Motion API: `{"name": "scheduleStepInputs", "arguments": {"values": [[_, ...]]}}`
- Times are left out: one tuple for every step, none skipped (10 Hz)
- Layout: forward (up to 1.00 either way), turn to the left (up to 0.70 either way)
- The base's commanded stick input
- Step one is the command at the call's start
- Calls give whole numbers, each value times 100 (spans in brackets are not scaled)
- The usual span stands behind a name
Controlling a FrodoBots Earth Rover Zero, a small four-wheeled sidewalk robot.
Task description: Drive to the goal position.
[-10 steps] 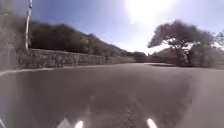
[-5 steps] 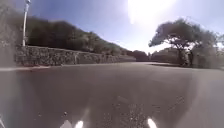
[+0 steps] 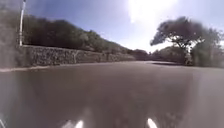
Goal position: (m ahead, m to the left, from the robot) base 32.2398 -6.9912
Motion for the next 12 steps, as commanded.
{"name": "scheduleStepInputs", "arguments": {"values": [[85,0],[85,0],[85,0],[85,0],[85,0],[85,0],[85,0],[85,0],[85,0],[85,0],[85,0],[85,0]]}}
